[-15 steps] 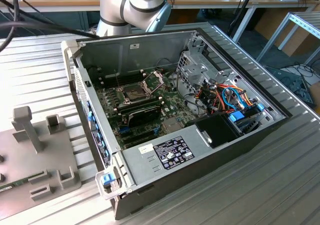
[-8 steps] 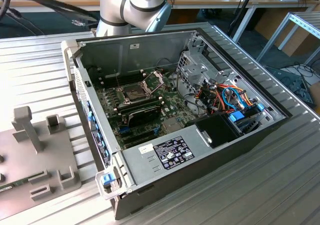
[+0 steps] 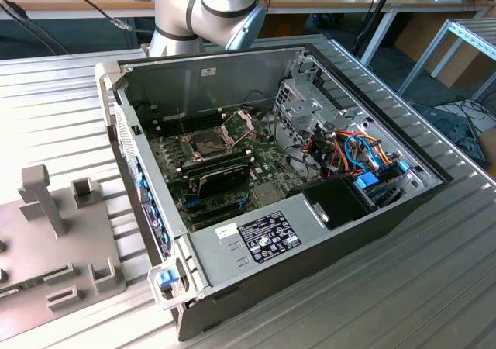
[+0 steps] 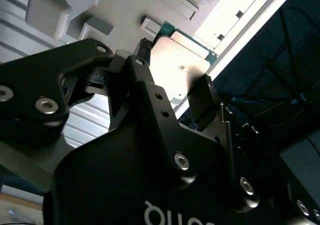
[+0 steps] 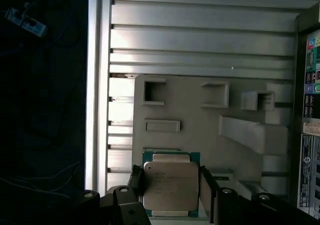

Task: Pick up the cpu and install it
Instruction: 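Pick up the cpu and move it towards the insertion slot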

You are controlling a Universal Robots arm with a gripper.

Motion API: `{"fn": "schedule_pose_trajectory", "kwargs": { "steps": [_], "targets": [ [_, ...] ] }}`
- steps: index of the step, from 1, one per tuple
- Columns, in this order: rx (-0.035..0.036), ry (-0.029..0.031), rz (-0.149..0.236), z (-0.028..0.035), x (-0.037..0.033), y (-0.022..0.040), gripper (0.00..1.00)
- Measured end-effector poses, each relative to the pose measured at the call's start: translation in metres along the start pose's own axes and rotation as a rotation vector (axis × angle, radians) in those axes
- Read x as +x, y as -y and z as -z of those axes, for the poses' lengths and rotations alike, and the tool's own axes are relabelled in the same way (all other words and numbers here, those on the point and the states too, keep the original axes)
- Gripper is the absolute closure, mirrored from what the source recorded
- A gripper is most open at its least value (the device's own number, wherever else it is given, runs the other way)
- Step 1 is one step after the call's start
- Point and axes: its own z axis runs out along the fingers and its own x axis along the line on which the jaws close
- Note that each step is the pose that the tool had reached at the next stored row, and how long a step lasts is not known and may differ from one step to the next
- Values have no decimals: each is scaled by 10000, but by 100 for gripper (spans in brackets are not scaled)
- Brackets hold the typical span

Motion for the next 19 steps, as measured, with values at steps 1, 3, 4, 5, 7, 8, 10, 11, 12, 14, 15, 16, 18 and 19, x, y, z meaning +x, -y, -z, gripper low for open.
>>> {"fn": "schedule_pose_trajectory", "kwargs": {
  "steps": [1, 3, 4, 5, 7, 8, 10, 11, 12, 14, 15, 16, 18, 19],
  "targets": [
    [1, 3, 0, 34, 0, 0, 45],
    [1, 12, 0, 139, -2, 0, 45],
    [1, 15, 0, 182, -2, 0, 45],
    [1, 19, 0, 212, -3, 0, 45],
    [0, 23, 0, 262, -4, 0, 45],
    [1, 24, 0, 277, -4, -1, 45],
    [0, 27, 0, 291, -4, -1, 45],
    [-1, 28, 0, 291, -4, -1, 45],
    [1, 26, 0, 293, -4, -1, 45],
    [1, 27, 0, 294, -4, -1, 45],
    [1, 26, 0, 294, -4, -1, 45],
    [1, 26, 0, 295, -4, -1, 45],
    [1, 26, 0, 296, -4, -1, 45],
    [1, 26, 0, 297, -4, -1, 45]
  ]
}}
